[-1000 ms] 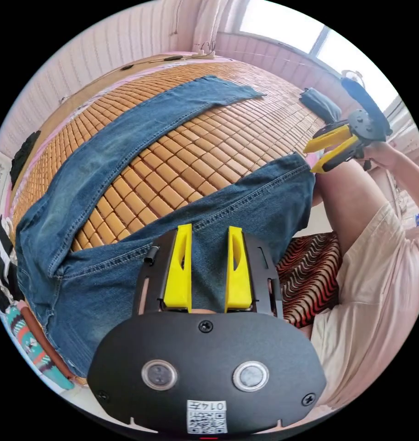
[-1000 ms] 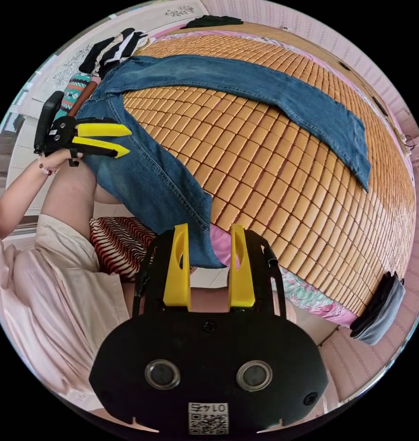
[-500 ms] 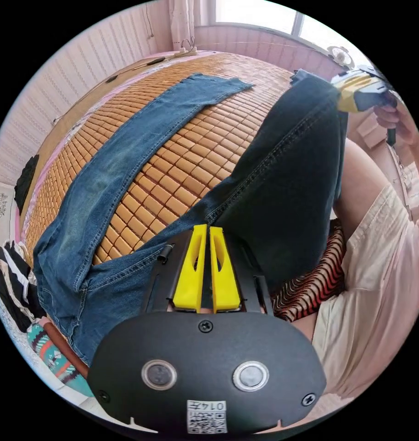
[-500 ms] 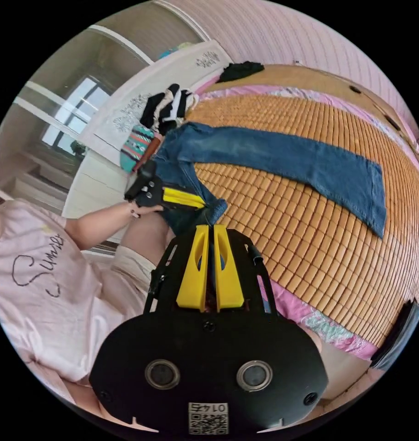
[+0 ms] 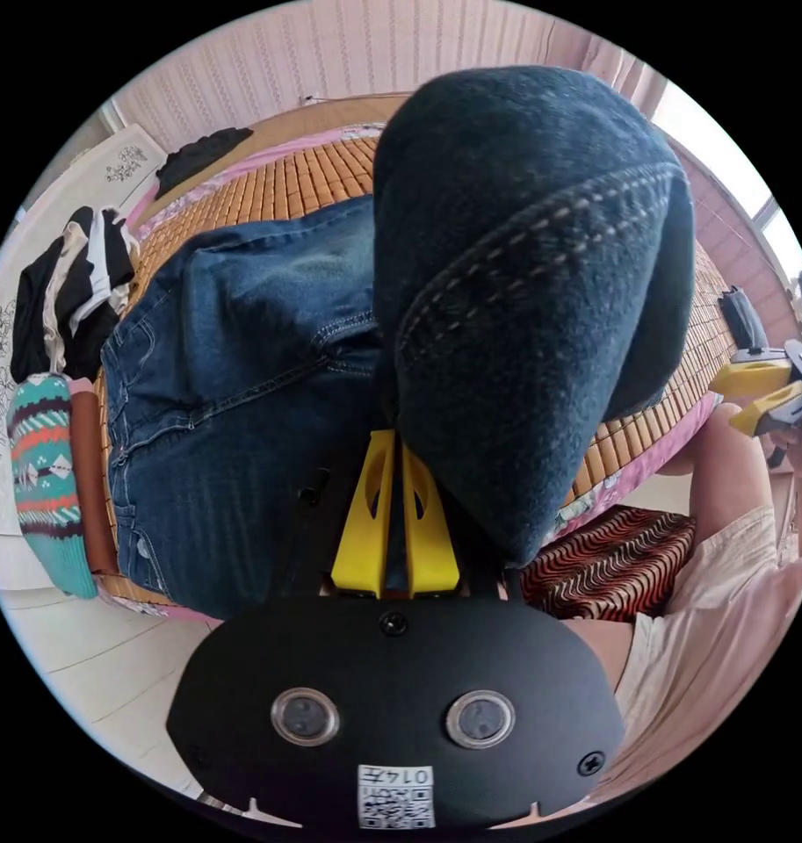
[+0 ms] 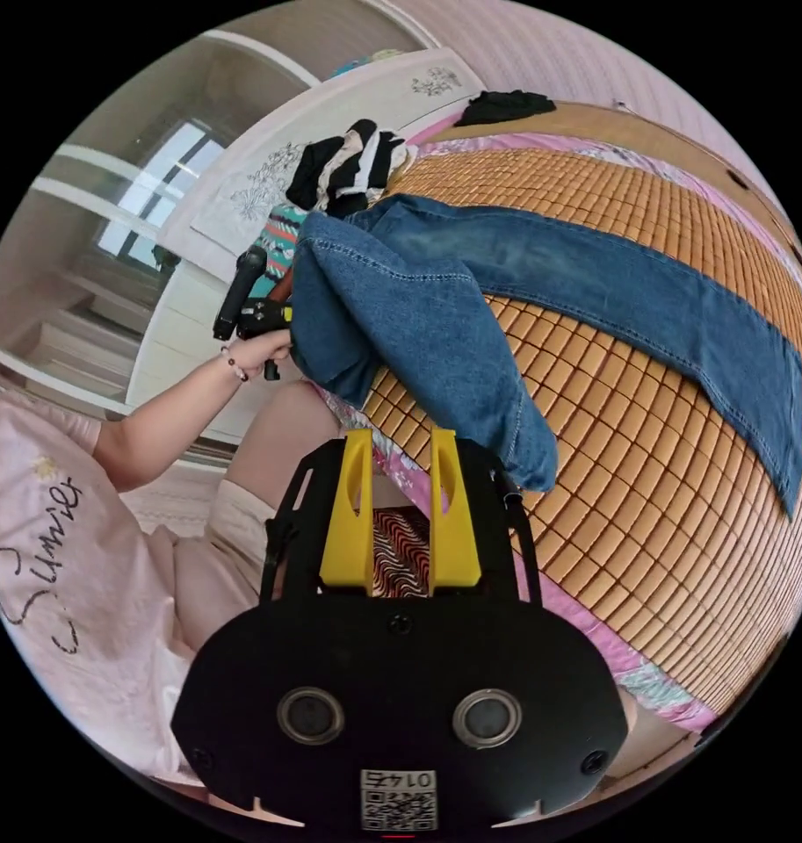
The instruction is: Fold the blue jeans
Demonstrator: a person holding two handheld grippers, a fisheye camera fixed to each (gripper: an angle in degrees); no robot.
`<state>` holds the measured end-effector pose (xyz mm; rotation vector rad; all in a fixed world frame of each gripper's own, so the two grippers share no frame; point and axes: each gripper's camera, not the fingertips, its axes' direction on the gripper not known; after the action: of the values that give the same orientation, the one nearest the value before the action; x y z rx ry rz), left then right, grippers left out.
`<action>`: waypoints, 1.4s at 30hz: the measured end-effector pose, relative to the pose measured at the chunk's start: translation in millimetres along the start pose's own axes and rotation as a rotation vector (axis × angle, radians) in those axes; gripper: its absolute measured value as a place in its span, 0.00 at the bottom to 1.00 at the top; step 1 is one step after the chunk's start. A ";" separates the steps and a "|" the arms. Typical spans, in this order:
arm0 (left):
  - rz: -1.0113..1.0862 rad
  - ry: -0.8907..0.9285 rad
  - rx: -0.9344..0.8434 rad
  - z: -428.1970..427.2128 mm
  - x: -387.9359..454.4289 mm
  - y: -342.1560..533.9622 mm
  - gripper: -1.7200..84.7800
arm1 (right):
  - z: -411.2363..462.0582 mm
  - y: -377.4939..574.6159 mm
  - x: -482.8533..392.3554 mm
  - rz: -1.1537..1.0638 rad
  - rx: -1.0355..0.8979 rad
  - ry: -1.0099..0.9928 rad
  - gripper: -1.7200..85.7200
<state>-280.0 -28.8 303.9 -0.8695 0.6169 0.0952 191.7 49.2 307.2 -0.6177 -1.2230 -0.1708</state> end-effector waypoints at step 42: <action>0.377 -0.034 0.140 49.0 134.9 -56.3 0.04 | -57.9 42.8 91.1 0.241 -0.200 0.709 0.02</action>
<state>-127.9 -51.7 293.0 -0.6076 0.7415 0.4024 290.4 72.1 363.9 -0.7846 -0.4461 -0.2822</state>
